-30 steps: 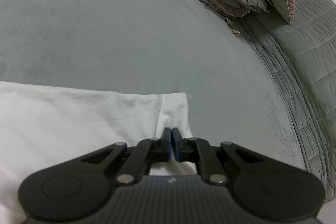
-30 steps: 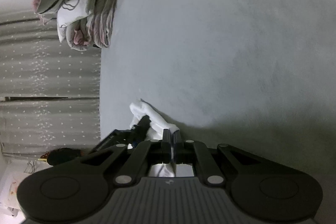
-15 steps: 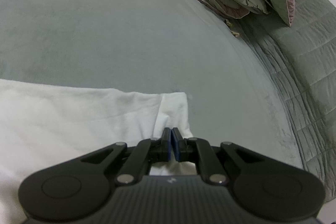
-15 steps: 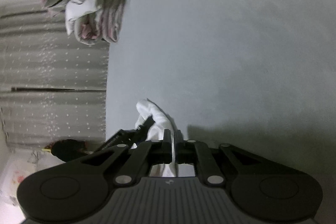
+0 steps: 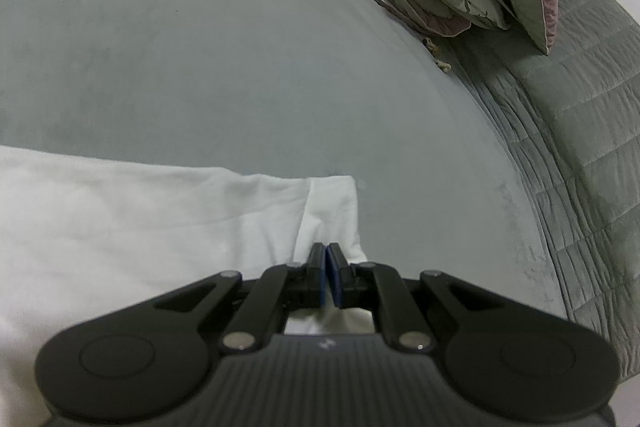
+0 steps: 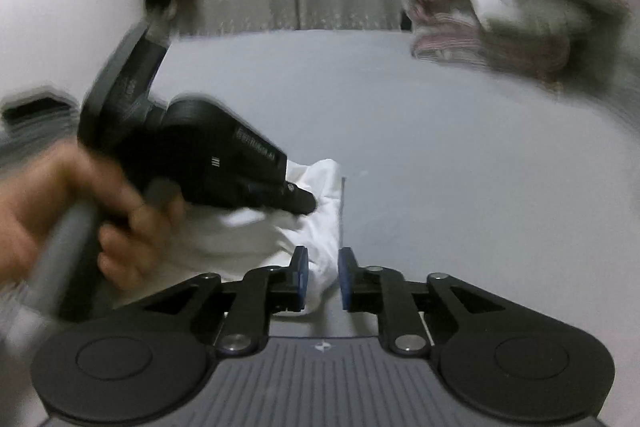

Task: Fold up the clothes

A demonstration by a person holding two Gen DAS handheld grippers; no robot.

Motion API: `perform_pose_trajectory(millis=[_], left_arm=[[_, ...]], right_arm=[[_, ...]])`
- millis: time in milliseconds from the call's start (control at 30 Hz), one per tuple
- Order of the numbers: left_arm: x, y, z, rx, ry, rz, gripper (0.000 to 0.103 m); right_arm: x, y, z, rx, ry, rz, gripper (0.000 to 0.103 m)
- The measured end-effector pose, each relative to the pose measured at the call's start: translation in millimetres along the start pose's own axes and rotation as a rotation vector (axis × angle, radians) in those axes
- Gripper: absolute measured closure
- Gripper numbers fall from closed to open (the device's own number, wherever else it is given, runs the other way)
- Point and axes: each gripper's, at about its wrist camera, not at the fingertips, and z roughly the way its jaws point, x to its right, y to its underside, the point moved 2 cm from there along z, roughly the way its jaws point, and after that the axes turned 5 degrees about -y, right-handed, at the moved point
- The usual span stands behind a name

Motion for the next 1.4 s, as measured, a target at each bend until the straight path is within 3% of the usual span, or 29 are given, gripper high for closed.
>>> perform_pose_trajectory(millis=[167, 267, 300, 367, 433, 867, 900, 1033, 1267, 1400], left_arm=[[-0.3, -2.3, 0.5, 0.000, 0.000, 0.003, 0.097], [-3.3, -4.2, 0.5, 0.000, 0.004, 0.001, 0.097], [-4.5, -4.8, 0.5, 0.000, 0.006, 0.000, 0.097], [-7.2, -5.5, 0.4, -0.001, 0.011, -0.003, 0.097], [-9.3, -5.6, 0.2, -0.002, 0.015, -0.007, 0.097], [-6.3, -9.0, -9.0, -0.003, 0.000, 0.017, 0.097], [-5.5, -9.2, -13.3, 0.002, -0.006, 0.021, 0.094], [-5.0, -8.2, -45.9, 0.064, -0.069, 0.097, 0.076], [-51.9, 10.8, -104.4, 0.086, -0.191, 0.086, 0.081], [-72.2, 16.9, -131.8, 0.115, -0.205, 0.045, 0.083]], right_arm=[[-35.9, 3.2, 12.6, -0.012, 0.066, -0.321, 0.079], [-43.6, 1.2, 29.0, -0.017, 0.132, -0.428, 0.080], [-44.9, 0.0, 31.3, -0.014, 0.141, -0.436, 0.082], [-47.4, -1.1, 35.8, -0.016, 0.153, -0.454, 0.097], [-49.5, 0.4, 36.3, -0.019, 0.165, -0.477, 0.102], [-53.1, 18.4, 11.6, -0.026, 0.105, -0.604, 0.102], [-52.6, 20.5, 12.2, -0.029, 0.102, -0.604, 0.102], [-48.7, 18.0, 5.6, -0.006, 0.082, -0.587, 0.102], [-38.8, 22.4, 3.9, -0.014, 0.035, -0.644, 0.102], [-34.4, 29.0, 10.3, -0.003, -0.011, -0.627, 0.102]])
